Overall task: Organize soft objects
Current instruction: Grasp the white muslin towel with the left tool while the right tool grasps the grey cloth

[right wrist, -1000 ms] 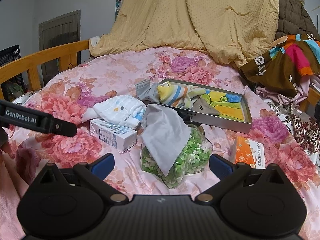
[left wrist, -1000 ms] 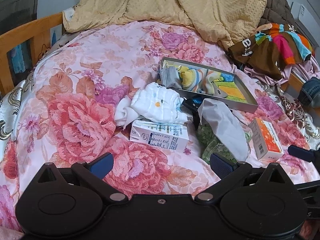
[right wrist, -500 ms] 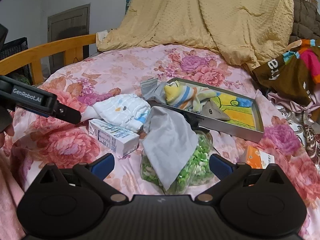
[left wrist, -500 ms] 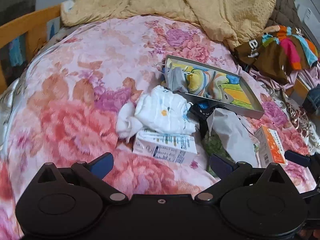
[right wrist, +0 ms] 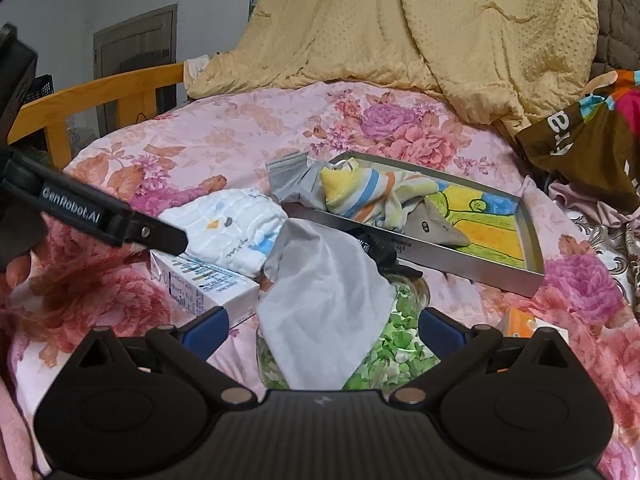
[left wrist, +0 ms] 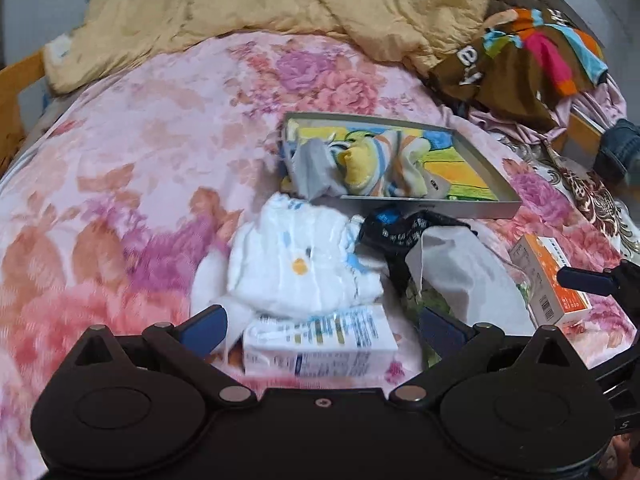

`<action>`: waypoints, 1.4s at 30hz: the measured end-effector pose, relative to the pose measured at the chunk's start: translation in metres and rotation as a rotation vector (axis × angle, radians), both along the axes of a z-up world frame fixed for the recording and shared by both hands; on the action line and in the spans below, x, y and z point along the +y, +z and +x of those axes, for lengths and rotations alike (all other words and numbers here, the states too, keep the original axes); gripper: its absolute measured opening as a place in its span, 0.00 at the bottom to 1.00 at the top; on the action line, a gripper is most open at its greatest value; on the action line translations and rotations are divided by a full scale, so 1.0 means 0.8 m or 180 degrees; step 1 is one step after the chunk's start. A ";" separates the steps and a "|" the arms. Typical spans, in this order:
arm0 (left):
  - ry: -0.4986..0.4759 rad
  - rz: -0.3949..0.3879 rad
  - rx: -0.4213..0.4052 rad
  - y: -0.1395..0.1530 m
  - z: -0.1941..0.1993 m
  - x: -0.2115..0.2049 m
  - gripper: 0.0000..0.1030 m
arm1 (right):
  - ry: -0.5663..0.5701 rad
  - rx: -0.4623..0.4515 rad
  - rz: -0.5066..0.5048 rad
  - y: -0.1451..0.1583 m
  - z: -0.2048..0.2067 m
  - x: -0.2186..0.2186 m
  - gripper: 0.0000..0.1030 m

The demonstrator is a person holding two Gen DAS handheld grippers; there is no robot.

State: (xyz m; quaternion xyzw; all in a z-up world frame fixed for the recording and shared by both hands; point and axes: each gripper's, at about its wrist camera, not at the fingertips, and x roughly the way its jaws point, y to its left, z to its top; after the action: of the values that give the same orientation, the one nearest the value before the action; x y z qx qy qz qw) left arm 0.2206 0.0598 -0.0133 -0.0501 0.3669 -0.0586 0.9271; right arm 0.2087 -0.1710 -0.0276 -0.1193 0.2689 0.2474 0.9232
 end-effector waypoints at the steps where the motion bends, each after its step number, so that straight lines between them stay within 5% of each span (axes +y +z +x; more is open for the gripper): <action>1: -0.0032 0.0011 -0.0024 0.000 0.004 0.001 0.99 | 0.0001 -0.0002 -0.0003 -0.002 0.002 0.001 1.00; 17: -0.0419 0.0214 -0.0238 -0.031 0.051 -0.006 0.99 | -0.0024 -0.0040 0.0088 -0.013 0.040 0.019 0.99; 42: -0.0390 0.0349 0.0024 -0.063 0.071 0.000 0.85 | -0.0020 0.0017 -0.0084 -0.032 0.044 0.032 0.89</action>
State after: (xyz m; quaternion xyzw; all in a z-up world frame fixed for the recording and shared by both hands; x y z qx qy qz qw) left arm 0.2777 0.0596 -0.0640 0.0231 0.3753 -0.0948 0.9217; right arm 0.2443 -0.1457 -0.0536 -0.1300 0.2749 0.2411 0.9216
